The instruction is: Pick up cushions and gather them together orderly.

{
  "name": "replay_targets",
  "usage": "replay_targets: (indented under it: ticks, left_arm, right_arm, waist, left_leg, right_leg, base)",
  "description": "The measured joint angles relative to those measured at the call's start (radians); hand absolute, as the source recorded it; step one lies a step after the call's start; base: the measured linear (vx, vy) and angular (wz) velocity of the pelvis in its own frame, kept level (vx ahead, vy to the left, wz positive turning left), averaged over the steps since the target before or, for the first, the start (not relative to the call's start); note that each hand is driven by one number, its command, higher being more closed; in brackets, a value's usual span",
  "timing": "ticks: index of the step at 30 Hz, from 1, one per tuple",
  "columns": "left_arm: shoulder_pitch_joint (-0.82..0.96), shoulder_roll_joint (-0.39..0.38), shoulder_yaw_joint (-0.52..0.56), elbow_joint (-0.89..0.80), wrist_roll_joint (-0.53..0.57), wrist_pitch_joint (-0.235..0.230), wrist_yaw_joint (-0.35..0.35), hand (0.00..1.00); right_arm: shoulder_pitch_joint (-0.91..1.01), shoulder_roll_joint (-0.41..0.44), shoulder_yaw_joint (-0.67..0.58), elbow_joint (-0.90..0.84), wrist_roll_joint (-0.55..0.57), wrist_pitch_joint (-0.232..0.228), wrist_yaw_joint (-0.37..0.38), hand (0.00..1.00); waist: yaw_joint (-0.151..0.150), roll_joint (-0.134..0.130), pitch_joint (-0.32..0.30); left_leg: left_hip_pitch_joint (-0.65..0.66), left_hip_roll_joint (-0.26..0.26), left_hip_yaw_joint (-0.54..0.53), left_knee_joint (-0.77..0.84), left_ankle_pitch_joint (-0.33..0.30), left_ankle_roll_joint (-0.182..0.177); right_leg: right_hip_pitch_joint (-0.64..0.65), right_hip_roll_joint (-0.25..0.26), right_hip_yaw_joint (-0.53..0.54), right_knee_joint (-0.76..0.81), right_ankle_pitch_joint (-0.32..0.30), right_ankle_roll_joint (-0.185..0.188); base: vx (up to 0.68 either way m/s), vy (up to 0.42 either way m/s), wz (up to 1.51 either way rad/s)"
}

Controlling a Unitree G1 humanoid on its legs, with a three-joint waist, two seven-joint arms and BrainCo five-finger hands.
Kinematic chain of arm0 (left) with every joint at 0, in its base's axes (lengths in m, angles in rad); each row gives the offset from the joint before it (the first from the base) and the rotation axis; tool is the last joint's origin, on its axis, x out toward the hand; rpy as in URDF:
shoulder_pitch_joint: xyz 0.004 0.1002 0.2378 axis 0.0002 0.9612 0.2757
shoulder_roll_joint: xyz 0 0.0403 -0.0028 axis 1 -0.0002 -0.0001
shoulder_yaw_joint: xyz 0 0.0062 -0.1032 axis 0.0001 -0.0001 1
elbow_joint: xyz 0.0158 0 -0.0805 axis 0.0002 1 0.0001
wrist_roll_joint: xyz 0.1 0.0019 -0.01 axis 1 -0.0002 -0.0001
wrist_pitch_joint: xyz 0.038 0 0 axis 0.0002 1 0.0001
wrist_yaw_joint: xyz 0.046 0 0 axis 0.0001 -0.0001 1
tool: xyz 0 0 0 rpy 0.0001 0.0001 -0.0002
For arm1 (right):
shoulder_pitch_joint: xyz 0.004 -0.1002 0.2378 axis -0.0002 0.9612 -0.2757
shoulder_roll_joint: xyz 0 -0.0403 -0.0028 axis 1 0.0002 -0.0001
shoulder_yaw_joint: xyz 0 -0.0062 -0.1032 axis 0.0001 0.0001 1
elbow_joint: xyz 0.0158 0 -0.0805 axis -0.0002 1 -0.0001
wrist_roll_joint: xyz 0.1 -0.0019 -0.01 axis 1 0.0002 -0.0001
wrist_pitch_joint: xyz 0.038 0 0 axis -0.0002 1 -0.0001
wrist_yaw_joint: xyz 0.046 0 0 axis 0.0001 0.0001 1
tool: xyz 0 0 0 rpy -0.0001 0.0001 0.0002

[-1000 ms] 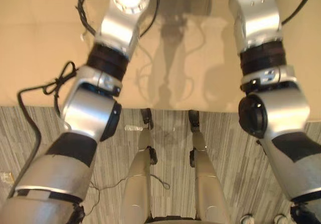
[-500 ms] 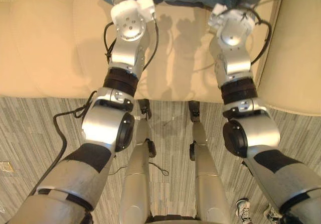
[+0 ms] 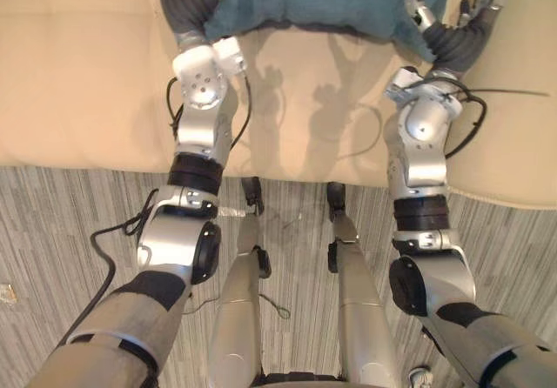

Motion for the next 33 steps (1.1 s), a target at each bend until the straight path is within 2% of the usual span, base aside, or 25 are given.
replay_targets:
  ticks: [2, 3, 5, 6, 7, 10, 13, 15, 16, 18, 22, 29, 33]
  left_arm:
    - [0.17, 0.017, -0.046, -0.137, 0.002, -0.026, -0.021, 0.0]
    - [0.218, 0.011, -0.055, -0.17, 0.002, -0.03, -0.023, 0.0]
    - [0.357, -0.024, -0.079, -0.247, 0.002, -0.034, -0.051, 0.0]
    - [0.466, -0.051, -0.107, -0.289, 0.002, -0.035, -0.074, 0.0]
    - [0.571, -0.072, -0.126, -0.318, 0.001, -0.037, -0.103, 0.0]
    - [0.816, -0.114, -0.214, -0.327, -0.001, -0.039, -0.195, 0.0]
    - [1.005, -0.13, -0.267, -0.297, -0.024, -0.038, -0.282, 0.0]
    - [1.058, -0.14, -0.267, -0.238, -0.041, -0.032, -0.317, 0.0]
    - [1.074, -0.148, -0.263, -0.152, -0.052, -0.028, -0.336, 0.0]
    - [1.08, -0.149, -0.255, -0.03, -0.057, -0.017, -0.364, 0.0]
    - [1.084, -0.136, -0.208, 0.183, -0.004, 0.023, -0.392, 0.0]
    - [1.114, -0.093, -0.13, 0.379, 0.103, 0.061, -0.392, 0.0]
    - [1.115, -0.09, -0.102, 0.43, 0.127, 0.065, -0.392, 0.0]
  right_arm:
    - [0.201, -0.013, -0.001, -0.125, 0.027, -0.033, 0.066, 0.0]
    - [0.254, -0.013, 0.0, -0.153, 0.027, -0.036, 0.075, 0.0]
    - [0.407, -0.007, 0.011, -0.211, 0.027, -0.046, 0.122, 0.0]
    - [0.511, 0.006, 0.031, -0.229, 0.029, -0.05, 0.154, 0.0]
    - [0.597, 0.018, 0.057, -0.23, 0.035, -0.052, 0.192, 0.0]
    - [0.793, 0.051, 0.119, -0.215, 0.06, -0.055, 0.295, 0.0]
    - [0.916, 0.099, 0.15, -0.087, 0.061, -0.055, 0.385, 0.0]
    - [0.939, 0.117, 0.154, 0.037, 0.068, -0.048, 0.419, 0.0]
    - [0.941, 0.123, 0.154, 0.163, 0.078, -0.037, 0.44, 0.0]
    - [0.931, 0.124, 0.152, 0.35, 0.106, -0.015, 0.464, 0.0]
    - [0.921, 0.145, 0.099, 0.649, 0.146, 0.034, 0.495, 0.0]
    - [0.931, 0.147, 0.05, 0.805, 0.178, 0.066, 0.508, 0.0]
    - [0.905, 0.148, 0.043, 0.826, 0.178, 0.067, 0.51, 0.0]
  waist:
    - [0.0, -0.013, -0.005]
    - [-0.001, -0.014, -0.005]
    - [-0.004, -0.016, -0.006]
    - [-0.006, -0.03, -0.023]
    - [-0.008, -0.048, -0.057]
    - [-0.008, -0.076, -0.097]
    - [0.001, -0.103, -0.172]
    - [0.004, -0.104, -0.221]
    - [0.004, -0.096, -0.261]
    - [0.003, -0.085, -0.294]
    - [-0.001, -0.072, -0.317]
    - [-0.016, -0.079, -0.356]
    - [-0.017, -0.082, -0.362]
  left_leg:
    - [0.049, 0.002, -0.004, 0.033, -0.038, 0.0]
    - [0.062, 0.003, -0.005, 0.041, -0.05, 0.0]
    - [0.096, 0.004, -0.014, 0.073, -0.075, 0.004]
    - [0.114, 0.004, -0.015, 0.094, -0.1, 0.0]
    - [0.119, 0.006, -0.01, 0.112, -0.119, -0.003]
    - [0.194, 0.014, 0.004, 0.139, -0.157, -0.001]
    - [0.285, 0.008, 0.007, 0.136, -0.183, 0.002]
    - [0.33, 0.004, 0.007, 0.131, -0.193, -0.004]
    - [0.364, 0.0, 0.007, 0.119, -0.194, -0.005]
    - [0.421, -0.004, 0.005, 0.087, -0.193, -0.006]
    - [0.516, -0.008, 0.004, 0.043, -0.192, -0.008]
    - [0.637, -0.032, 0.023, -0.021, -0.194, -0.006]
    - [0.637, -0.039, 0.044, -0.021, -0.196, -0.003]
  right_leg:
    - [0.06, -0.002, -0.014, 0.018, -0.03, -0.005]
    - [0.079, -0.004, -0.02, 0.018, -0.032, -0.005]
    - [0.138, -0.009, -0.037, 0.011, -0.043, -0.008]
    - [0.168, -0.014, -0.046, 0.009, -0.053, -0.007]
    - [0.184, -0.016, -0.049, 0.005, -0.059, -0.009]
    - [0.298, -0.021, -0.075, -0.031, -0.076, -0.01]
    - [0.4, -0.03, -0.083, -0.053, -0.102, -0.009]
    - [0.45, -0.034, -0.085, -0.072, -0.112, -0.008]
    - [0.49, -0.037, -0.089, -0.094, -0.113, -0.007]
    - [0.549, -0.037, -0.094, -0.132, -0.112, -0.006]
    - [0.642, -0.035, -0.095, -0.187, -0.109, -0.004]
    - [0.763, -0.04, -0.067, -0.278, -0.083, 0.012]
    - [0.762, -0.047, -0.039, -0.306, -0.059, 0.02]
  base:
    - [-0.02, -0.117, 0.11]
    - [0.0, -0.09, 0.17]
    - [0.02, -0.064, 0.19]
    - [0.04, -0.058, 0.12]
    - [0.05, -0.04, 0.1]
    - [0.11, -0.019, 0.17]
    - [0.14, -0.003, 0.11]
    - [0.15, 0.0, 0.07]
    - [0.12, 0.005, 0.04]
    - [0.13, 0.008, 0.05]
    - [0.09, 0.002, -0.01]
    - [0.09, 0.021, -0.11]
    - [0.0, 0.024, -0.19]
